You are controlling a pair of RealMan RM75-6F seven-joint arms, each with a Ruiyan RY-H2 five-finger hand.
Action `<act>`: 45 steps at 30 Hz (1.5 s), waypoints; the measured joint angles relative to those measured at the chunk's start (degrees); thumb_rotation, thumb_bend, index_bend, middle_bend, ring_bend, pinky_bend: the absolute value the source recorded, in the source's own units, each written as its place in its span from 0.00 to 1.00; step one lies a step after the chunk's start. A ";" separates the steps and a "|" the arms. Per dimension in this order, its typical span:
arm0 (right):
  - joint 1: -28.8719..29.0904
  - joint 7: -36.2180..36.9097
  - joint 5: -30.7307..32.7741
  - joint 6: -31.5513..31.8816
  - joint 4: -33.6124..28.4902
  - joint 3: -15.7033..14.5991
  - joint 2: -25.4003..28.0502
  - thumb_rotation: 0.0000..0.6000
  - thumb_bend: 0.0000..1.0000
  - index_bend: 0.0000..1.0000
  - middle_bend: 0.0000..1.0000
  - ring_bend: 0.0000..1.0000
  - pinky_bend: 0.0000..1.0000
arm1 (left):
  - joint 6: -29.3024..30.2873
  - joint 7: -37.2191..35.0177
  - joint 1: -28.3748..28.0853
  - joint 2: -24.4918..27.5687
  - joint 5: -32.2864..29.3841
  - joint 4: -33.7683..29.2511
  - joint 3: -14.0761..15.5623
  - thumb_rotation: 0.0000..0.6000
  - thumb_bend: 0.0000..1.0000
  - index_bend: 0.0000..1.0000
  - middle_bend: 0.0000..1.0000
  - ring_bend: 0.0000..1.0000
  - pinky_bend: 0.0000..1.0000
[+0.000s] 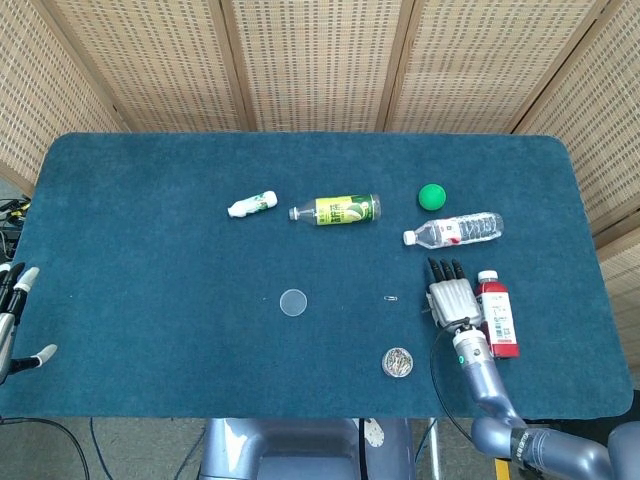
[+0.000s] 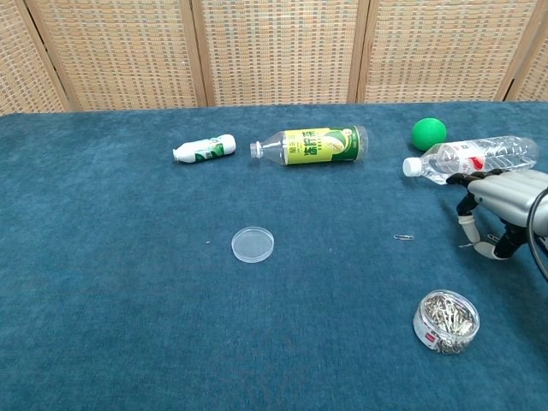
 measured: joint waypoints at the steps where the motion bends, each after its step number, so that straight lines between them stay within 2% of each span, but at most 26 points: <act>1: -0.07 0.31 -0.49 0.24 -0.54 0.02 0.36 1.00 0.49 0.63 0.00 0.00 0.00 | 0.04 -0.04 0.01 0.02 0.04 -0.03 0.00 1.00 0.00 0.00 0.00 0.00 0.00; 6: -0.47 1.61 -2.66 1.24 -3.14 -0.09 2.11 1.00 0.49 0.63 0.00 0.00 0.00 | 0.04 -0.19 0.01 0.12 0.11 -0.09 0.01 1.00 0.00 0.00 0.00 0.00 0.00; 12: -1.25 2.72 -6.30 2.28 -10.40 -1.29 6.26 1.00 0.49 0.64 0.00 0.00 0.00 | 0.05 -0.37 0.02 0.23 0.46 -0.19 0.13 1.00 0.00 0.00 0.00 0.00 0.00; 17: -2.00 2.70 -11.48 3.73 -17.12 -3.21 10.01 1.00 0.49 0.64 0.00 0.00 0.00 | 0.45 -0.55 0.23 0.42 0.93 -0.41 0.25 1.00 0.00 0.00 0.00 0.00 0.00; 23: -3.33 2.57 -17.74 5.38 -21.90 -6.48 12.77 1.00 0.49 0.64 0.00 0.00 0.00 | 0.33 -0.53 0.22 0.43 1.24 -0.43 0.44 1.00 0.00 0.00 0.00 0.00 0.00; 32: -4.90 1.11 -22.76 5.25 -24.07 -10.14 14.02 1.00 0.49 0.64 0.00 0.00 0.00 | 0.39 -0.45 0.26 0.40 1.25 -0.48 0.43 1.00 0.00 0.00 0.00 0.00 0.00; 45: -4.50 -1.79 -22.24 2.83 -22.44 -9.35 10.31 1.00 0.49 0.64 0.00 0.00 0.00 | 0.05 0.15 0.12 0.04 0.98 -0.32 0.48 1.00 0.00 0.00 0.00 0.00 0.00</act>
